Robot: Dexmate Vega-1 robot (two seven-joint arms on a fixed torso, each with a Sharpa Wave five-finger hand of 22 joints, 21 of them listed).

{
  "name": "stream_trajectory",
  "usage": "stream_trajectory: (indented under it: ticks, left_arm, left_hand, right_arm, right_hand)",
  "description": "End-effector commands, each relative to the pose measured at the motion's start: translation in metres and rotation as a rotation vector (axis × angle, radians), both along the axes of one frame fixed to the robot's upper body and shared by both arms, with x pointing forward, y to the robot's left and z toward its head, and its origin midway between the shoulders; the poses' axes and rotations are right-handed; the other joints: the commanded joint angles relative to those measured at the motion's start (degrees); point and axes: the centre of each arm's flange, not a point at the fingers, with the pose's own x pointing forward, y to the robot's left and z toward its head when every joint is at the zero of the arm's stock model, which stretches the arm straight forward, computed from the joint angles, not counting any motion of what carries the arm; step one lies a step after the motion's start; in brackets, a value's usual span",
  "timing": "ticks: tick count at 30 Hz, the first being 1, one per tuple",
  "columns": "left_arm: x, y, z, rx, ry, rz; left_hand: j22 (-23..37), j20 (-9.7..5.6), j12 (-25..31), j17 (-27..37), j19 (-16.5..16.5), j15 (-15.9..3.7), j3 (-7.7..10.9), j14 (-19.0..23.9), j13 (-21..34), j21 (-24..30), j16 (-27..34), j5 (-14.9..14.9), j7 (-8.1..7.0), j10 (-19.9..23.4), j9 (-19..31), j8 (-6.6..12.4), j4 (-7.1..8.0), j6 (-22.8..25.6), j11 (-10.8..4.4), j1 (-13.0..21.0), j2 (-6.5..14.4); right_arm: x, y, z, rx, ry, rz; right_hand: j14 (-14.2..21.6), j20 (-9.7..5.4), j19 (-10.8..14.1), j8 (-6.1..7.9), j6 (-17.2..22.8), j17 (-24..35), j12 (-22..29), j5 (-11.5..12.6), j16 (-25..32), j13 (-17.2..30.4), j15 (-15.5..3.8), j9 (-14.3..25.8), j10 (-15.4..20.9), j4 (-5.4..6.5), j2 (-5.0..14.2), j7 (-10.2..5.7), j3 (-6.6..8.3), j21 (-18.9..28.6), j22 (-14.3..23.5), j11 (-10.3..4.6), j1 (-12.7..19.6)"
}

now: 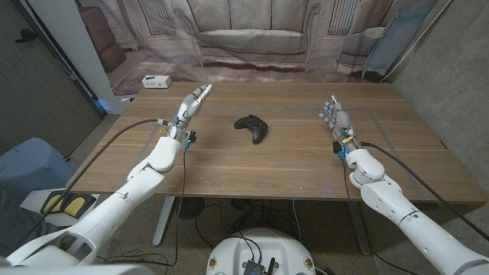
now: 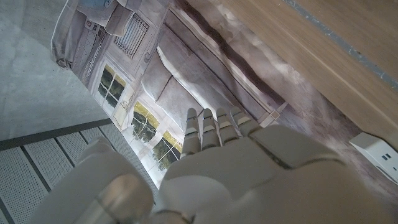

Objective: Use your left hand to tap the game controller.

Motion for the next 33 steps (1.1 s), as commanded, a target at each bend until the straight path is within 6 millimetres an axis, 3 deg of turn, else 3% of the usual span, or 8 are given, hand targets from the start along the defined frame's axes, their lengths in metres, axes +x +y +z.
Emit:
stream_trajectory:
  ticks: [1, 12, 21, 25, 33]
  left_arm:
    - [-0.012, -0.007, 0.004, 0.080, -0.054, 0.089]
    - [-0.023, -0.013, 0.006, 0.100, -0.076, 0.174]
    - [-0.031, -0.014, 0.017, 0.156, -0.117, 0.317]
    - [-0.030, -0.015, 0.022, 0.171, -0.119, 0.343]
    - [-0.025, -0.022, 0.033, 0.237, -0.101, 0.378]
  left_hand:
    - [0.2, -0.31, 0.2, 0.2, -0.5, -0.33, 0.04, 0.3, -0.1, 0.0, -0.2, -0.1, -0.01, 0.5, 0.1, 0.39, -0.12, 1.2, -0.05, 0.7, -0.2]
    - [0.2, -0.51, 0.2, 0.2, -0.5, -0.69, -0.20, 0.5, -0.2, 0.1, -0.2, -0.3, 1.26, 0.9, 0.1, 1.22, -0.23, 5.4, -0.50, 0.7, -0.2]
    - [0.2, 0.08, -0.1, 0.2, -1.1, -0.72, -0.31, -0.1, -0.2, -0.1, -0.5, -0.4, 1.31, 0.2, 0.1, 0.95, -0.26, 5.8, -0.28, 0.7, -0.1]
    - [0.2, -1.52, -0.1, 0.2, -0.8, -0.72, -0.48, 0.1, -0.3, 0.1, -0.4, -0.4, 2.43, 0.4, 0.1, 1.09, -0.25, 7.4, -0.37, 0.6, 0.0]
    - [0.2, -1.62, 0.0, 0.2, -1.0, -0.90, -0.73, 0.1, -0.3, 0.1, -0.4, -0.5, 3.79, 0.6, 0.1, 1.20, -0.20, 9.0, -0.56, 0.3, 0.0]
  right_arm:
    - [-0.008, -0.003, -0.004, 0.002, -0.002, -0.004]
    - [-0.009, -0.005, -0.007, -0.007, 0.001, 0.014]
    - [-0.013, -0.009, -0.012, -0.002, 0.006, 0.009]
    - [-0.016, -0.011, -0.013, -0.004, 0.006, 0.005]
    - [-0.018, -0.015, -0.017, 0.009, 0.015, -0.004]
  right_hand:
    - [0.3, 0.20, 0.5, 0.14, 0.4, 0.2, -0.2, -0.1, -0.1, 0.1, 0.02, 0.0, 0.2, -0.33, 0.49, -0.01, 0.12, -0.2, 0.1, 0.20, 0.2]
    - [0.3, 0.24, 0.5, 0.18, 0.6, 0.2, -0.3, -0.1, -0.1, 0.1, 0.09, 0.0, 0.2, -0.37, 0.52, 0.11, 0.10, -0.2, 0.1, 0.21, 0.2]
    - [0.3, 0.30, 0.5, 0.20, 0.7, 0.2, -0.3, -0.1, -0.1, 0.1, 0.14, 0.0, 0.2, -0.41, 0.52, 0.31, 0.06, -0.2, 0.1, 0.24, 0.1]
    - [0.3, 0.37, 0.5, 0.19, 0.7, 0.2, -0.3, -0.1, -0.1, 0.1, 0.19, 0.0, 0.2, -0.44, 0.53, 0.34, 0.06, -0.2, 0.1, 0.34, 0.2]
    - [0.4, 0.52, 0.5, 0.20, 0.8, 0.2, -0.3, -0.2, -0.1, 0.1, 0.35, 0.0, 0.2, -0.44, 0.51, 0.45, 0.01, -0.3, 0.1, 0.30, 0.1]
